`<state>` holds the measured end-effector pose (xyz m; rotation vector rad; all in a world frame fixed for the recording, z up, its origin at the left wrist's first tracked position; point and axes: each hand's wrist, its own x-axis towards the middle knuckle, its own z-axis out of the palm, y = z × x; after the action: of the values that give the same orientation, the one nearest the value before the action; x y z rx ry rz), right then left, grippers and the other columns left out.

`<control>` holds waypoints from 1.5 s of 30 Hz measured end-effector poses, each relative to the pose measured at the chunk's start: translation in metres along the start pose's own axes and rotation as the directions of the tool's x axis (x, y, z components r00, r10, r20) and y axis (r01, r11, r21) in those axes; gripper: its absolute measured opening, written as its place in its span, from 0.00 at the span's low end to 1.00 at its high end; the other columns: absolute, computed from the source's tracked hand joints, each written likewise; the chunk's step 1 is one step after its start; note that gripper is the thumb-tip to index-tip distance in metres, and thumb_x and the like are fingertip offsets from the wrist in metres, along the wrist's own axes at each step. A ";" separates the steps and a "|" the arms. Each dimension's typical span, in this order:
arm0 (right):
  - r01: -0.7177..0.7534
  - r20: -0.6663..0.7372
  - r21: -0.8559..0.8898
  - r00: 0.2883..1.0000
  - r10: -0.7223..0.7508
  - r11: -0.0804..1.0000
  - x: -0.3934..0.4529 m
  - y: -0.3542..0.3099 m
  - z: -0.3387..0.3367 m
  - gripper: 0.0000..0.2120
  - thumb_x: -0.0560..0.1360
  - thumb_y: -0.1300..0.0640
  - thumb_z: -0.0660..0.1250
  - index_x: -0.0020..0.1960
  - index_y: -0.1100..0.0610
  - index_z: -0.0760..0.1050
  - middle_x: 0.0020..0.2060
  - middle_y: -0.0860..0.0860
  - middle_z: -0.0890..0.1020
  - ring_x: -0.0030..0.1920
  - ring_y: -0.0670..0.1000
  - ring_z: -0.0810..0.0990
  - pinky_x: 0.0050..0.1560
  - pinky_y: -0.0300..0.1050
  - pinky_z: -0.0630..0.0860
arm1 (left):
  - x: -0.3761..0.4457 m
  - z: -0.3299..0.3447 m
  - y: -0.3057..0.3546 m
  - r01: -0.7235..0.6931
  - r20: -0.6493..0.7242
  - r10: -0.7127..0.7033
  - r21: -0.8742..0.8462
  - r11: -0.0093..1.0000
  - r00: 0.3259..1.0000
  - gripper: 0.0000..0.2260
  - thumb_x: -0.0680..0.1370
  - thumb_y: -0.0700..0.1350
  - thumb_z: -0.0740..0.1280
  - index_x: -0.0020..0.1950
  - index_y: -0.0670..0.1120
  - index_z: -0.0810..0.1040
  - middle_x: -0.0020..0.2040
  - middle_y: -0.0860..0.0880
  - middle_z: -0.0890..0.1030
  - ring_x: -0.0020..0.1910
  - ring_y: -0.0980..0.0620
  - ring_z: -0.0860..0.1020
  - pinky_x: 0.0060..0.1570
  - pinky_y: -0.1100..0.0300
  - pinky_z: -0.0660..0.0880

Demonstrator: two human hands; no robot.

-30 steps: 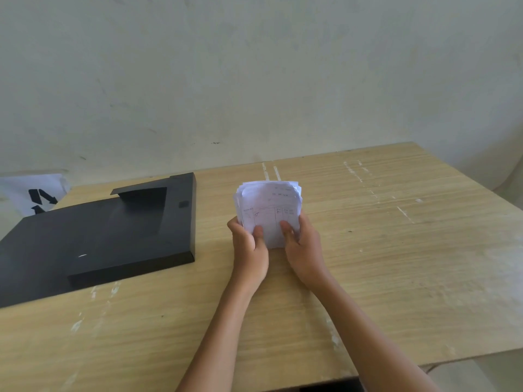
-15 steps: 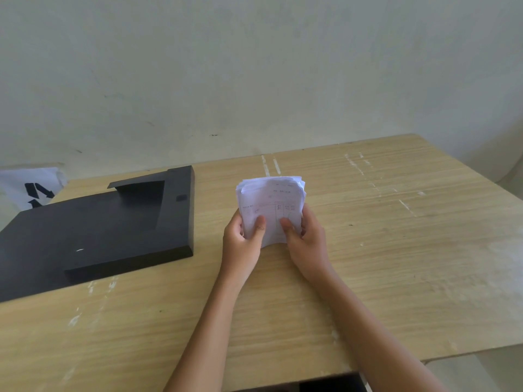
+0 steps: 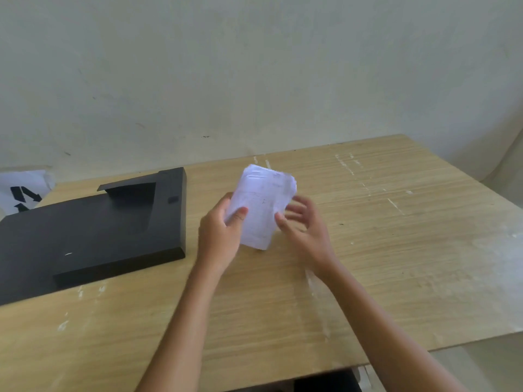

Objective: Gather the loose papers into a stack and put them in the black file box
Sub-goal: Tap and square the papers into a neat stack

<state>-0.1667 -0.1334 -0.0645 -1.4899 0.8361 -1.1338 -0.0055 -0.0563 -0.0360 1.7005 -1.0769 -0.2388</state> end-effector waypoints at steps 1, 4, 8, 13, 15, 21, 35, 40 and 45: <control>0.029 -0.025 -0.034 0.999 -0.030 0.999 0.002 -0.004 -0.006 0.28 0.73 0.48 0.77 0.69 0.47 0.71 0.61 0.46 0.81 0.60 0.46 0.80 0.60 0.45 0.78 | 0.007 -0.010 0.005 -0.067 0.054 0.060 0.134 0.989 0.997 0.05 0.82 0.48 0.69 0.57 0.56 0.81 0.48 0.57 0.83 0.45 0.54 0.79 0.43 0.56 0.76; 0.126 -0.023 -0.196 0.991 -0.133 0.972 0.011 -0.015 -0.022 0.41 0.70 0.39 0.76 0.77 0.46 0.63 0.69 0.44 0.74 0.68 0.42 0.74 0.66 0.39 0.69 | 0.024 -0.029 0.024 -0.294 0.227 0.209 0.462 0.837 0.951 0.07 0.83 0.45 0.67 0.59 0.53 0.81 0.53 0.56 0.80 0.47 0.48 0.79 0.44 0.51 0.77; 0.119 0.101 -0.241 0.990 -0.097 0.963 0.014 -0.020 -0.016 0.37 0.72 0.42 0.74 0.77 0.48 0.65 0.65 0.46 0.79 0.64 0.42 0.77 0.61 0.35 0.71 | 0.027 -0.022 0.045 -0.451 0.351 0.291 0.590 0.669 0.890 0.05 0.80 0.44 0.68 0.52 0.53 0.82 0.46 0.52 0.81 0.45 0.44 0.79 0.39 0.53 0.70; 0.019 -0.039 -0.099 0.999 -0.022 0.995 0.008 -0.005 -0.004 0.03 0.77 0.58 0.72 0.50 0.54 0.80 0.37 0.46 0.80 0.35 0.42 0.76 0.37 0.38 0.72 | 0.017 -0.009 0.034 -0.437 0.291 0.328 0.532 0.725 0.899 0.05 0.78 0.49 0.72 0.53 0.57 0.82 0.45 0.56 0.84 0.44 0.49 0.80 0.43 0.54 0.72; -0.004 -0.063 -0.064 0.998 0.000 0.998 0.006 0.001 -0.005 0.05 0.77 0.60 0.71 0.47 0.51 0.79 0.37 0.47 0.80 0.36 0.45 0.76 0.37 0.39 0.72 | 0.012 -0.007 0.020 -0.351 0.192 0.298 0.399 0.847 0.935 0.15 0.74 0.53 0.77 0.58 0.61 0.80 0.48 0.60 0.84 0.48 0.56 0.80 0.47 0.56 0.76; 0.018 -0.039 -0.048 0.999 -0.020 0.999 0.009 0.001 -0.003 0.02 0.78 0.60 0.71 0.50 0.54 0.78 0.40 0.48 0.81 0.40 0.47 0.77 0.40 0.41 0.74 | -0.003 0.011 -0.017 0.086 0.045 -0.079 -0.194 0.977 0.996 0.30 0.75 0.52 0.79 0.72 0.61 0.68 0.68 0.58 0.78 0.67 0.69 0.72 0.68 0.66 0.70; 0.062 -0.092 -0.074 0.993 -0.069 0.995 0.001 0.003 0.006 0.06 0.79 0.52 0.70 0.54 0.45 0.76 0.47 0.60 0.83 0.46 0.66 0.81 0.45 0.65 0.79 | -0.022 0.032 -0.020 0.187 0.022 -0.186 -0.153 0.970 0.982 0.34 0.83 0.50 0.68 0.84 0.49 0.55 0.80 0.50 0.66 0.80 0.52 0.63 0.71 0.64 0.60; 0.124 -0.020 -0.122 0.992 -0.128 0.985 0.009 -0.018 -0.006 0.14 0.78 0.59 0.72 0.61 0.51 0.73 0.48 0.54 0.83 0.47 0.58 0.84 0.41 0.55 0.82 | -0.013 0.009 -0.016 0.039 0.007 -0.038 -0.236 0.971 0.999 0.22 0.81 0.44 0.73 0.68 0.62 0.70 0.66 0.50 0.79 0.65 0.53 0.79 0.65 0.51 0.78; 0.116 0.072 -0.107 0.991 -0.109 0.987 0.015 -0.029 -0.012 0.10 0.78 0.63 0.70 0.46 0.53 0.71 0.43 0.58 0.80 0.45 0.63 0.82 0.32 0.49 0.75 | -0.008 0.000 -0.013 0.019 -0.025 -0.029 -0.320 0.947 0.999 0.15 0.79 0.40 0.74 0.57 0.59 0.77 0.53 0.60 0.86 0.53 0.62 0.84 0.49 0.68 0.79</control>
<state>-0.1747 -0.1449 -0.0327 -1.6761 0.7882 -1.1294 -0.0032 -0.0499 -0.0496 1.4208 -0.9386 -0.3820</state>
